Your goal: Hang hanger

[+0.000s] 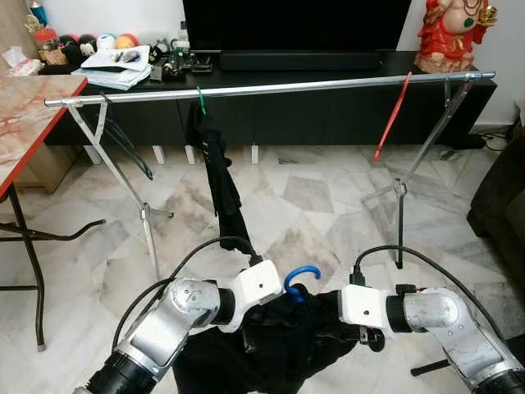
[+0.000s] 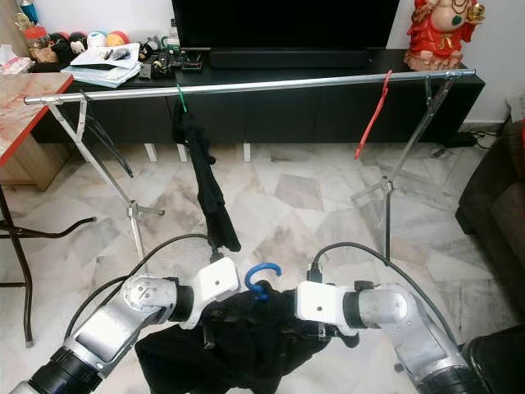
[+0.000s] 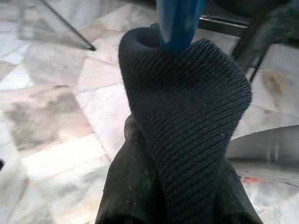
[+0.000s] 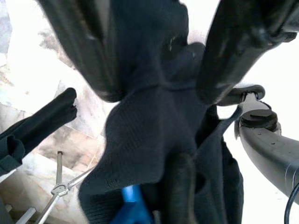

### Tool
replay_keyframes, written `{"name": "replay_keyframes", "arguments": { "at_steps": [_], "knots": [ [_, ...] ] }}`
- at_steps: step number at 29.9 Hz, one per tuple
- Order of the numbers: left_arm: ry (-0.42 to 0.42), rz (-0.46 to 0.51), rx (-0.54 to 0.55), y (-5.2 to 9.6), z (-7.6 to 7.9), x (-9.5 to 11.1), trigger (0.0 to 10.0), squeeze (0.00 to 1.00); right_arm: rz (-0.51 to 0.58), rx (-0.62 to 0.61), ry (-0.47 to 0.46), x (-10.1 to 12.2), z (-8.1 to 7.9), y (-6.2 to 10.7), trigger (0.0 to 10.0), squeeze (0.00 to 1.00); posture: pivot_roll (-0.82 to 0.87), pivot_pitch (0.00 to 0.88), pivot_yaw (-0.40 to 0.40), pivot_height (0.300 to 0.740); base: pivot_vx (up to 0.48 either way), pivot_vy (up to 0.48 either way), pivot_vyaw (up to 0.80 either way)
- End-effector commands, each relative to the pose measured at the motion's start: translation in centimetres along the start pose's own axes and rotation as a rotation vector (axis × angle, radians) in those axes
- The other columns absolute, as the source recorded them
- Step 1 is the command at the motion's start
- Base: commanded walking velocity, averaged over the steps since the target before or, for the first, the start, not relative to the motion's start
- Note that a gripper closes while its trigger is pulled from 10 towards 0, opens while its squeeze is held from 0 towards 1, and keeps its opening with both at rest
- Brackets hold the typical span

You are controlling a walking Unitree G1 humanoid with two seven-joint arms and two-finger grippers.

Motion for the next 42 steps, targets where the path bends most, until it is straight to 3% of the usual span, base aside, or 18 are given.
{"name": "replay_keyframes", "arguments": {
  "at_steps": [1,5,11,12,13,14,15,16,19,21,24,25,26,28,32,35,37,42],
  "knots": [
    [-0.002,0.003,0.055,0.6,-0.6,-0.3,0.0,0.00,-0.008,-0.001,0.014,0.1,0.1,0.5,10.0,1.00,-0.10,0.099,0.029,0.740,0.000,0.000,0.00],
    [0.000,-0.016,0.106,0.8,-0.9,-1.1,0.0,0.00,-0.037,-0.019,0.023,-0.2,0.3,0.7,10.0,1.00,-0.11,0.087,0.036,0.740,0.000,0.000,0.00],
    [0.018,-0.062,0.275,1.3,-2.1,-3.0,0.0,0.00,-0.094,-0.201,-0.026,-1.5,1.7,1.0,10.0,0.96,-0.12,0.067,0.044,0.740,0.000,0.000,0.00],
    [0.008,-0.074,0.356,1.5,-2.7,-3.4,1.5,0.00,-0.096,-0.272,-0.059,-1.9,2.1,0.9,10.0,0.52,-0.12,0.058,0.048,0.740,0.000,0.000,0.00],
    [-0.005,-0.102,0.473,1.9,-3.5,-4.2,4.7,0.00,-0.089,-0.379,-0.139,-2.6,2.4,0.6,10.0,0.14,-0.13,0.049,0.054,0.740,0.000,0.000,0.00],
    [0.000,-0.119,0.515,2.1,-3.7,-4.6,8.7,0.00,-0.073,-0.430,-0.196,-2.9,2.5,0.3,10.0,0.02,-0.13,0.046,0.055,0.740,0.000,0.000,0.00],
    [0.004,-0.128,0.535,2.2,-3.8,-4.9,8.7,0.00,-0.064,-0.459,-0.232,-3.1,2.5,0.1,10.0,0.02,-0.13,0.046,0.055,0.740,0.000,0.000,0.00],
    [0.010,-0.129,0.562,2.3,-3.9,-5.2,10.0,0.00,-0.062,-0.500,-0.270,-3.4,2.5,-0.2,10.0,0.00,-0.13,0.037,0.058,0.740,0.000,0.000,0.00],
    [0.053,-0.118,0.669,2.6,-4.1,-6.2,10.0,0.00,-0.086,-0.659,-0.493,-5.9,1.1,-1.8,10.0,0.00,-0.12,0.015,0.067,0.740,0.000,0.000,0.00],
    [0.082,-0.105,0.704,2.9,-4.0,-6.6,10.0,0.00,-0.097,-0.698,-0.580,-6.9,0.0,-2.5,10.0,0.00,-0.12,0.008,0.069,0.740,0.000,0.000,0.00],
    [0.130,-0.097,0.780,3.6,-3.8,-7.7,10.0,0.00,-0.099,-0.781,-0.748,-8.7,-2.2,-3.7,10.0,0.00,-0.12,0.000,0.075,0.740,0.000,0.000,0.00],
    [0.167,-0.088,0.832,4.3,-3.8,-8.4,10.0,0.00,-0.132,-0.823,-0.843,-10.0,-3.6,-4.3,10.0,0.00,-0.13,0.000,0.076,0.740,0.000,0.000,0.00],
    [0.167,-0.088,0.832,4.3,-3.8,-8.4,10.0,0.00,-0.132,-0.823,-0.843,-10.0,-3.6,-4.3,10.0,0.00,-0.13,0.000,0.076,0.740,0.000,0.000,0.00],
    [0.203,-0.071,0.858,4.7,-3.4,-9.0,10.0,0.00,-0.193,-0.837,-0.974,-11.5,-6.0,-5.1,10.0,0.00,-0.13,0.000,0.079,0.740,0.000,0.000,0.00],
    [0.246,-0.076,0.883,5.0,-2.4,-10.1,10.0,0.00,-0.255,-0.861,-1.186,-13.0,-9.3,-6.0,10.0,0.00,-0.13,0.000,0.083,0.740,0.000,0.000,0.00],
    [0.305,-0.068,0.956,6.3,-1.6,-11.2,10.0,0.00,-0.305,-0.930,-1.419,-14.1,-13.0,-6.5,10.0,0.00,-0.13,0.000,0.086,0.740,0.000,0.000,0.00],
    [0.343,-0.077,0.991,6.9,-0.9,-11.9,10.0,0.00,-0.352,-0.941,-1.431,-14.2,-14.7,-6.8,10.0,0.00,-0.13,0.000,0.090,0.740,0.000,0.000,0.00],
    [0.400,-0.062,1.060,7.8,-0.4,-12.6,10.0,0.00,-0.377,-0.914,-1.424,-14.0,-16.5,-7.4,10.0,0.00,-0.13,0.000,0.093,0.740,0.000,0.000,0.00]
  ]
}}
Point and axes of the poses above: a point about 5 cm out from each wrist's last joint towards the gripper, its own y axis pointing back from the gripper into the wrist, its own x axis along the axis of the wrist's last joint, z = x × y, the point moved 1 cm from there along -y, pointing out of the wrist towards the gripper, and after that the axes turned 5 degrees about -y, right-handed, at the moved point
